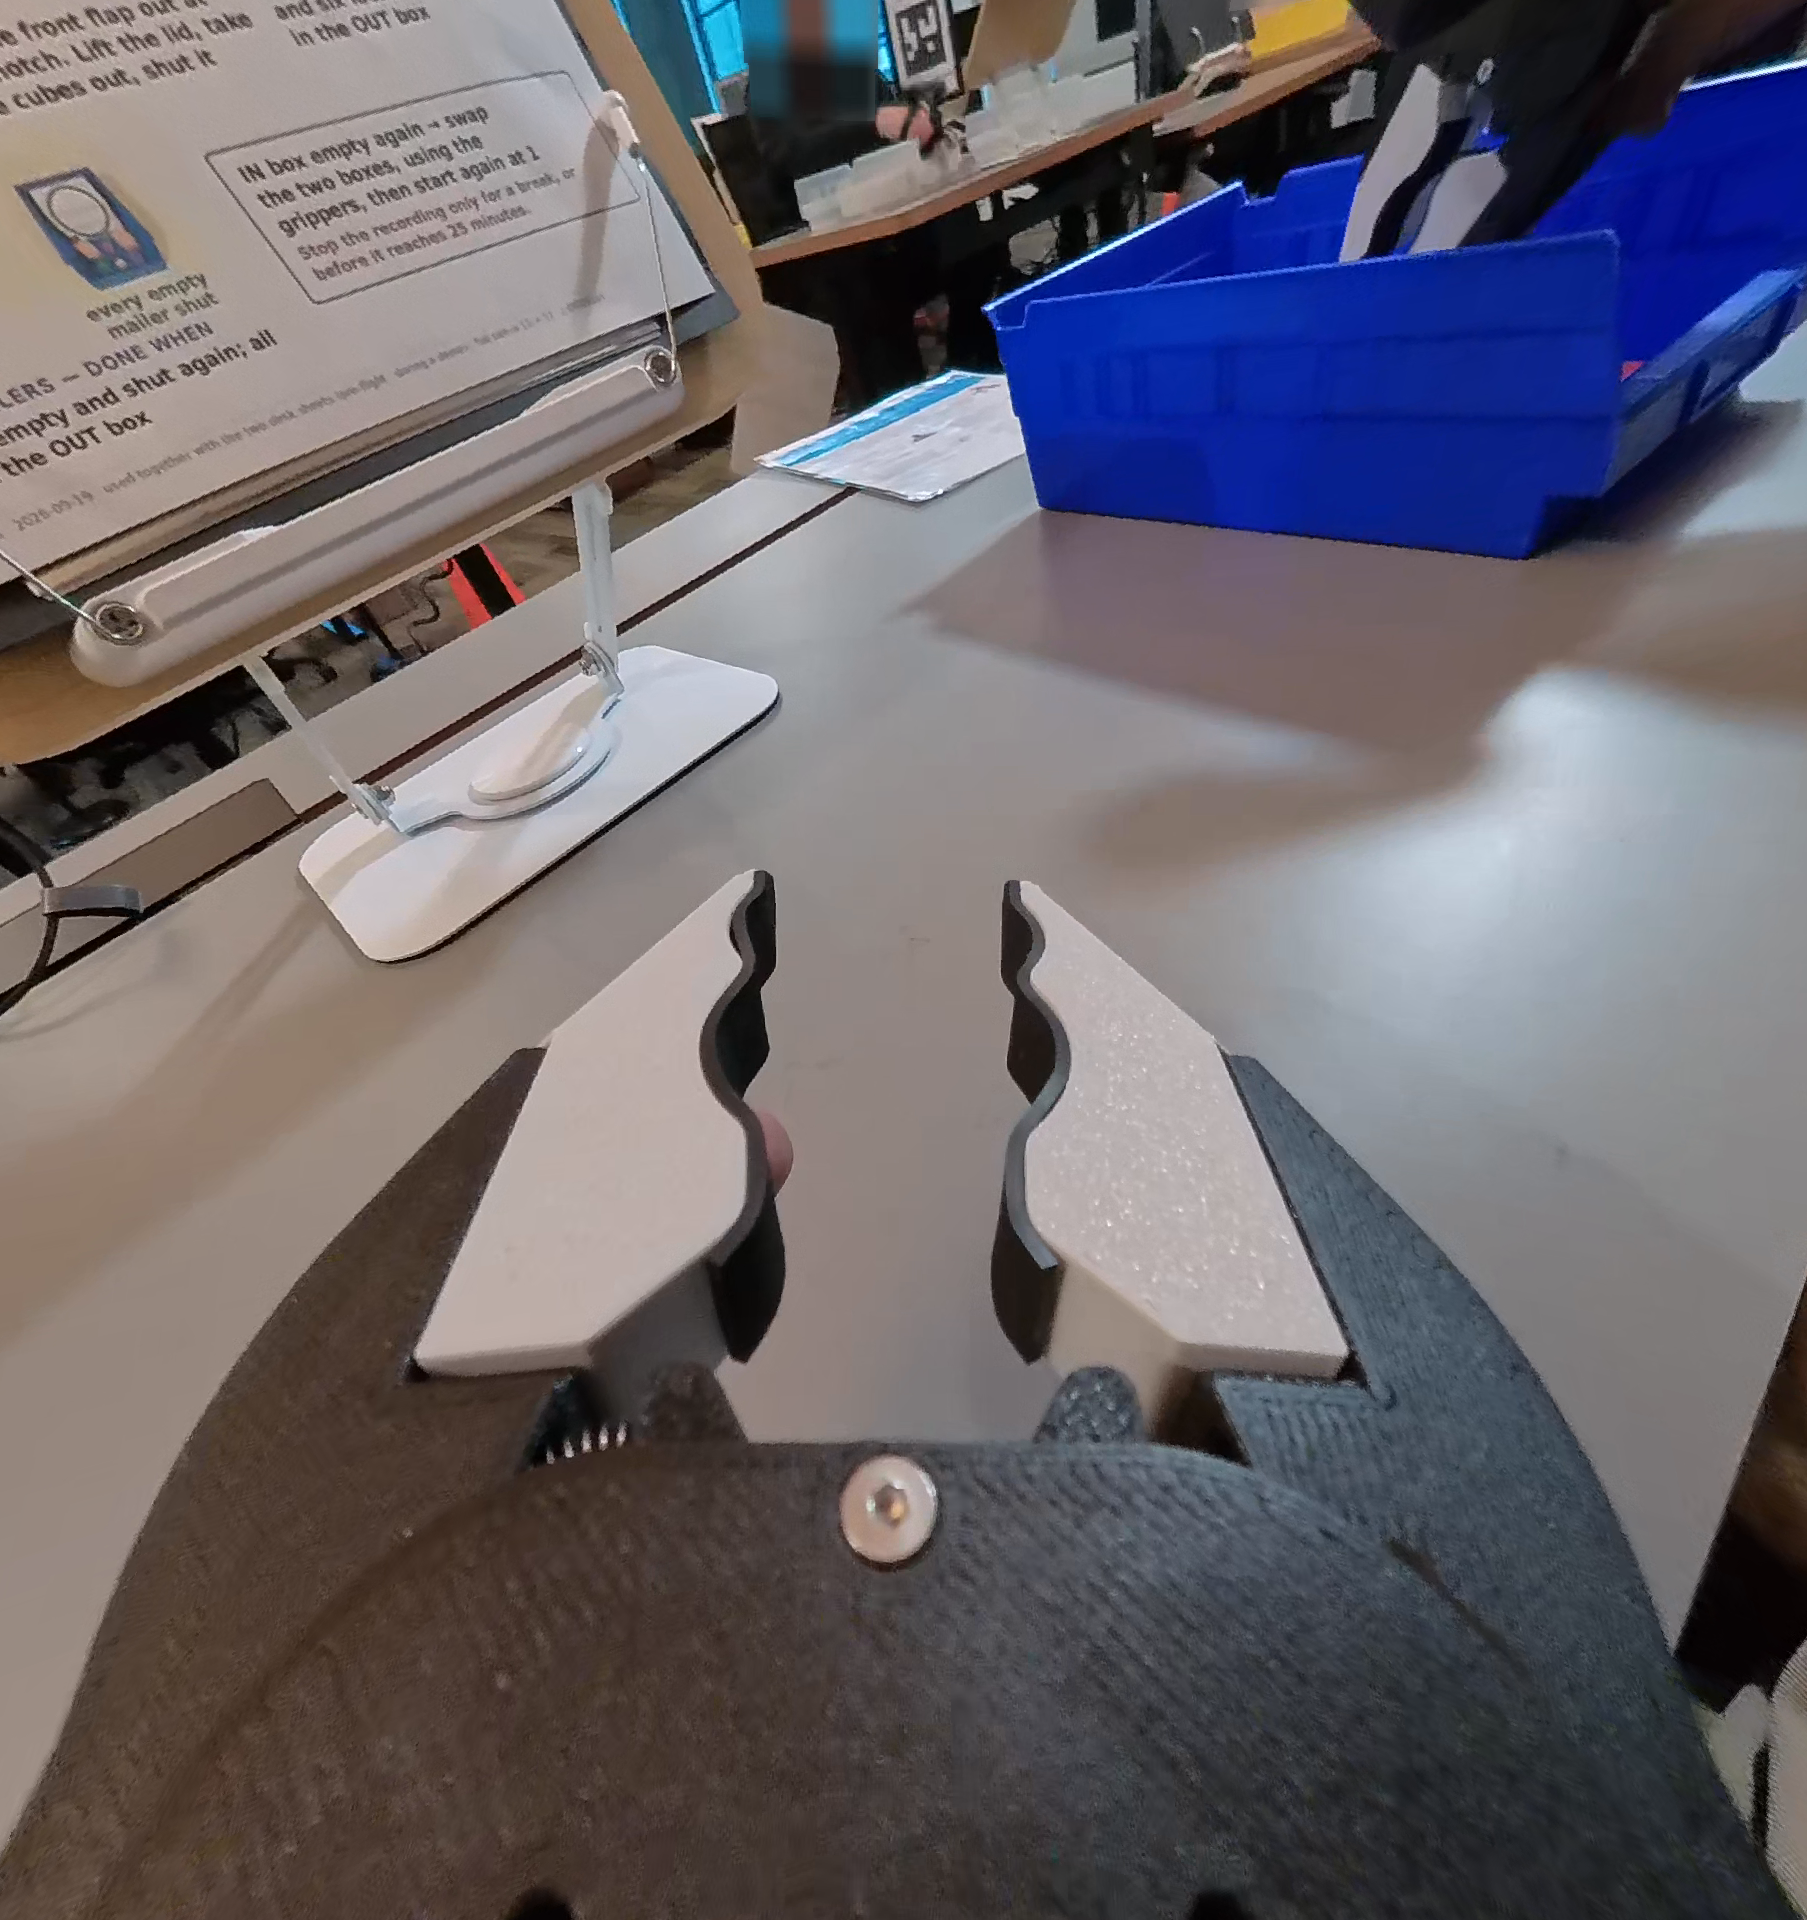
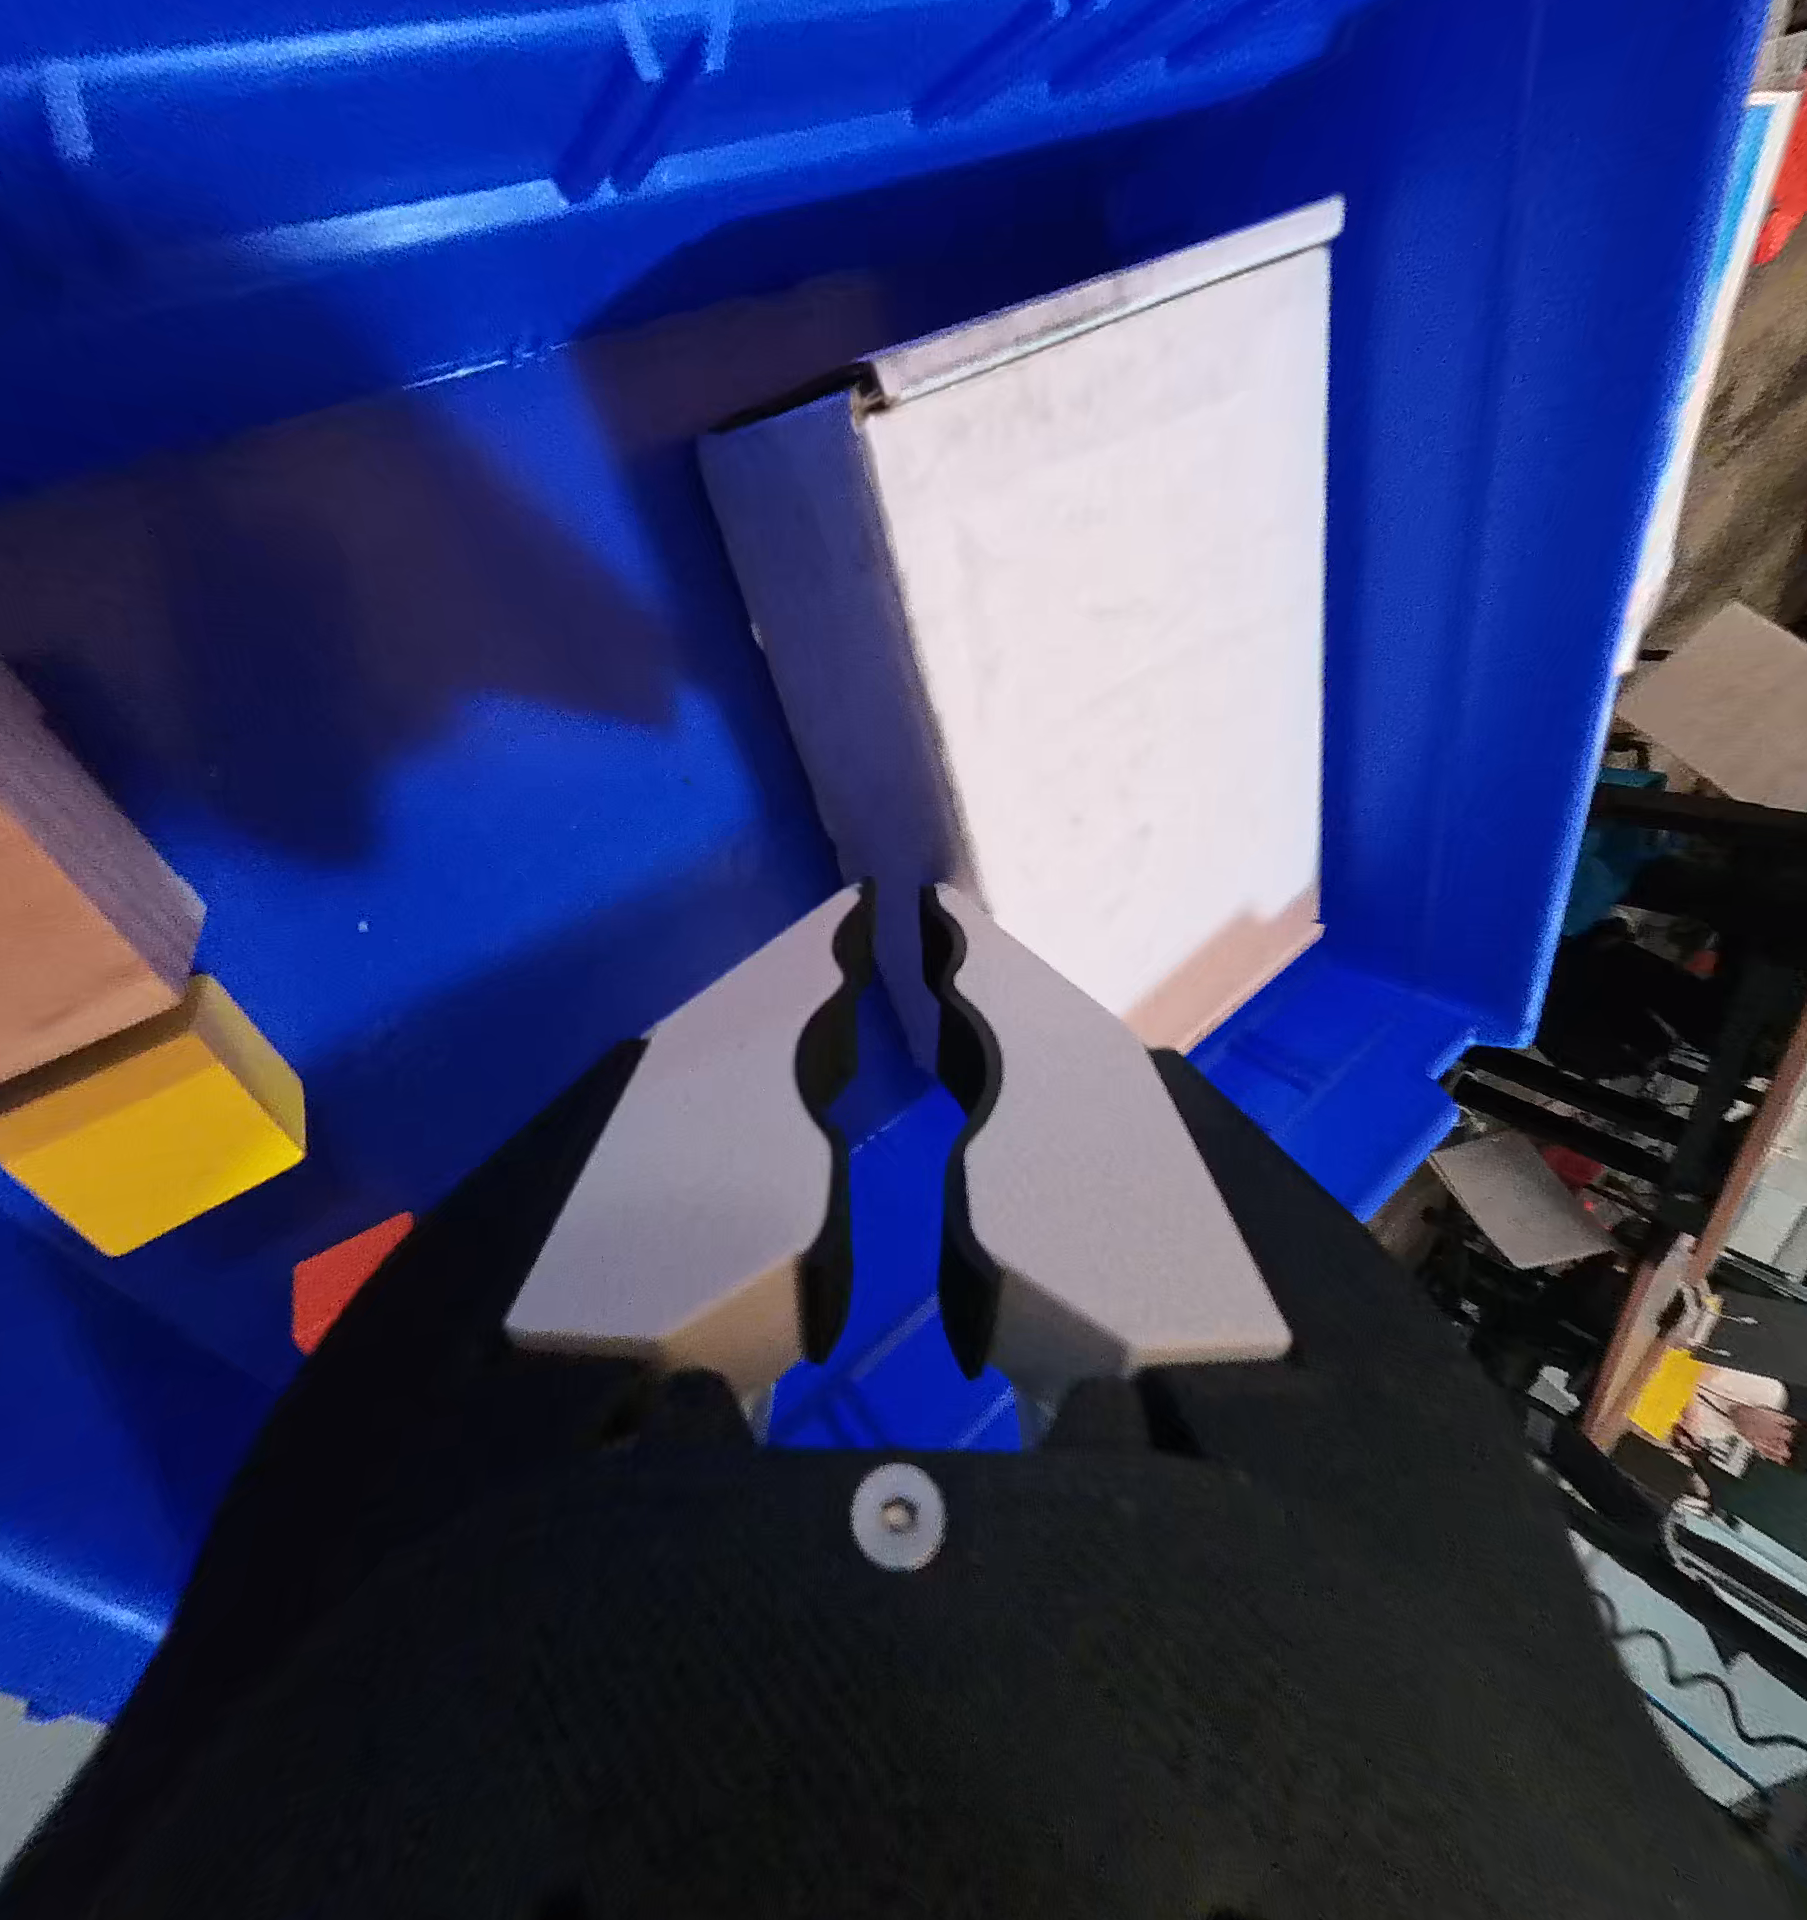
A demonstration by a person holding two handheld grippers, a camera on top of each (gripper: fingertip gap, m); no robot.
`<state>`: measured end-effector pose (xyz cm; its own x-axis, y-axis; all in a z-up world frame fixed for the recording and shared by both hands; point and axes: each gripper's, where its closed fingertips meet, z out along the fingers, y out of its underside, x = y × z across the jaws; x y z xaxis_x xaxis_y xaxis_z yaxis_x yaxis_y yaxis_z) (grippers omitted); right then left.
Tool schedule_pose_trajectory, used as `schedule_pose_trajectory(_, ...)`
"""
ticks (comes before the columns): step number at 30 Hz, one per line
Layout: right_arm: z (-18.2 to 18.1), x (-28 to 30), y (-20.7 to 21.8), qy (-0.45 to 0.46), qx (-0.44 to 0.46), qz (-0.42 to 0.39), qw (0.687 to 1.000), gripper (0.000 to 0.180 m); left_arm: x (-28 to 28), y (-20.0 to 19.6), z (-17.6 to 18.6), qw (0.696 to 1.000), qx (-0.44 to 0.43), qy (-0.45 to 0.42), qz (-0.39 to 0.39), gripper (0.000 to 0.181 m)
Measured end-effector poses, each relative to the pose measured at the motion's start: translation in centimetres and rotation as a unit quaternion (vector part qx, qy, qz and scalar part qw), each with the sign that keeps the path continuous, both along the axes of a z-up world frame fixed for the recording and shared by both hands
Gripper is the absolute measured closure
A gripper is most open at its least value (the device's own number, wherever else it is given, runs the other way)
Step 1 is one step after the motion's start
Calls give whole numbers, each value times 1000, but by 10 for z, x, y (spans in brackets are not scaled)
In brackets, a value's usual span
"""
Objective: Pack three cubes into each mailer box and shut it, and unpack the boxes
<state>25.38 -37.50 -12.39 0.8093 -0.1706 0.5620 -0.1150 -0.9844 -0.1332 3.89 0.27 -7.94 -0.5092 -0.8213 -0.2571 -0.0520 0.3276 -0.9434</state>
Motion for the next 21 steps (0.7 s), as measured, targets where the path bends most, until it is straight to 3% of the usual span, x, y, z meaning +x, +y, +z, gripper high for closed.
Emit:
schedule_pose_trajectory(2, 4, 3, 0, -21, -5, 1, 1000, 176, -1, 0, 2, 1000, -3, -5, 0, 140)
schedule_pose_trajectory(6, 6, -8, 0, -21, -14, 1, 1000, 164, 0, 5, 6, 1000, -19, -9, 6, 141)
schedule_pose_trajectory(10, 46, -24, 22, -77, 37, -5, 996, 157, 3, 11, 9, 999, -39, -8, 23, 139)
schedule_pose_trajectory(13, 92, -66, 74, -58, 170, 0, 984, 134, 4, 16, 8, 998, -57, 7, 29, 144)
schedule_pose_trajectory(16, 142, -127, 147, -48, 305, 79, 948, 133, 3, 19, 8, 996, -84, 27, 28, 150)
schedule_pose_trajectory(19, 150, -198, 223, 24, 411, 166, 896, 128, 5, 35, 11, 994, -91, 27, 57, 129)
schedule_pose_trajectory(21, 128, -242, 264, 115, 449, 192, 865, 118, 7, 59, 22, 990, -97, 18, 103, 99)
